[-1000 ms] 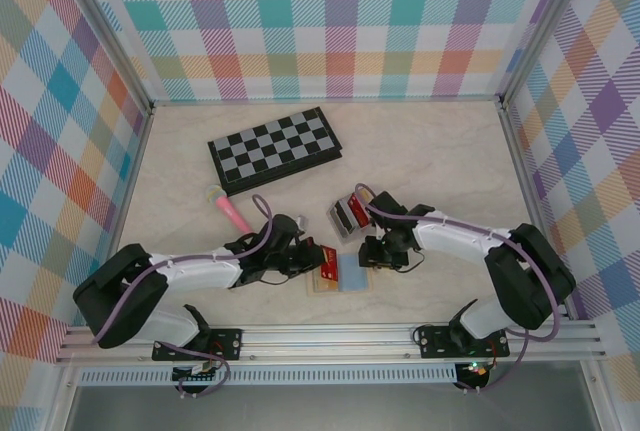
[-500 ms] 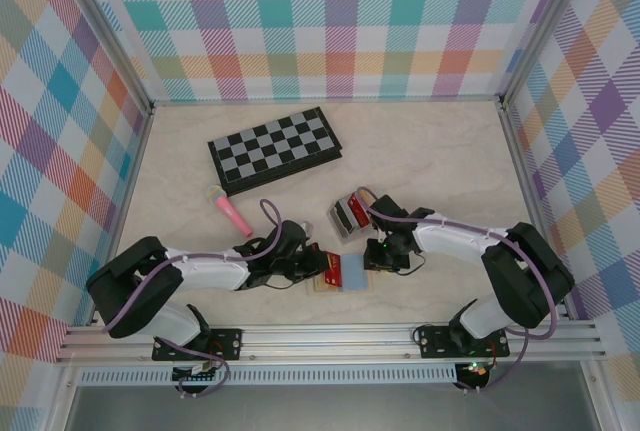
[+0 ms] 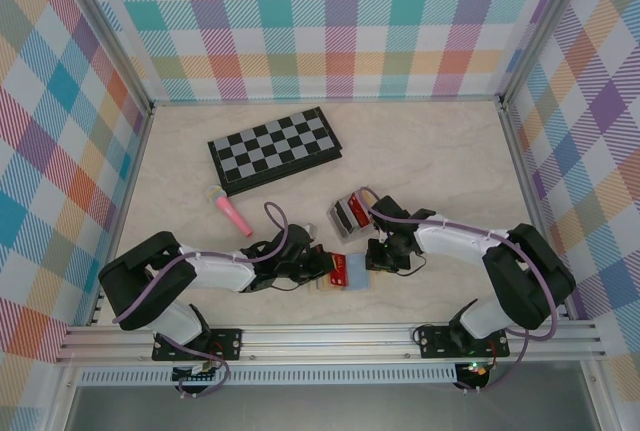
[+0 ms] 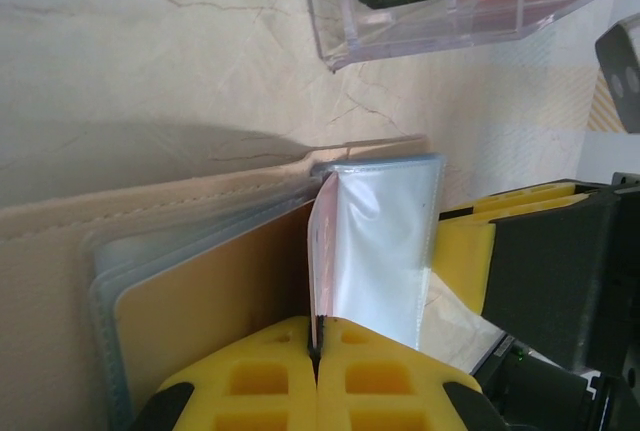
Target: Put the credit cards into the card holder
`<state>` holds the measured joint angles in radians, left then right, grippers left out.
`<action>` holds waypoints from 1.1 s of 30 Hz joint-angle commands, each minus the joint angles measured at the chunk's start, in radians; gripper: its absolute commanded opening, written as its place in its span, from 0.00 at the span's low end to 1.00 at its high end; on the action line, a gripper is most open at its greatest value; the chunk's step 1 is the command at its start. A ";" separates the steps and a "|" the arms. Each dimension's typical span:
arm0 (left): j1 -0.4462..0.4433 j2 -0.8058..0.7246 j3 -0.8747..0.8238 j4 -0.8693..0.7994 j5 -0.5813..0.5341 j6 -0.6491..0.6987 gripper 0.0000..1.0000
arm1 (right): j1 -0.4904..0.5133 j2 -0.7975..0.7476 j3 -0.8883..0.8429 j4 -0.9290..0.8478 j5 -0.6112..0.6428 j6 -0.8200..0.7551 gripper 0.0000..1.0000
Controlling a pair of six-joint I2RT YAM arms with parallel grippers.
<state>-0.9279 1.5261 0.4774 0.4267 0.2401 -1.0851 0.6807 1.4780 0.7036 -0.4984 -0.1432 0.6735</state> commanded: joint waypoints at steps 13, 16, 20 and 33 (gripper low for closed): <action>-0.026 -0.037 -0.009 -0.149 -0.033 -0.033 0.00 | 0.014 0.034 -0.024 0.015 -0.015 0.012 0.21; -0.026 -0.038 -0.007 -0.160 -0.035 -0.032 0.01 | 0.014 0.037 -0.022 0.020 -0.019 0.012 0.21; -0.026 -0.001 0.011 -0.130 -0.015 -0.032 0.01 | 0.014 0.046 -0.021 0.025 -0.025 0.011 0.21; -0.026 0.077 0.070 -0.095 0.045 -0.007 0.03 | 0.014 0.042 -0.019 0.026 -0.033 0.014 0.21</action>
<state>-0.9340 1.5738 0.5358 0.3897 0.2695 -1.1099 0.6807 1.4784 0.7029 -0.4961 -0.1429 0.6735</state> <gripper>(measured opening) 0.039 0.207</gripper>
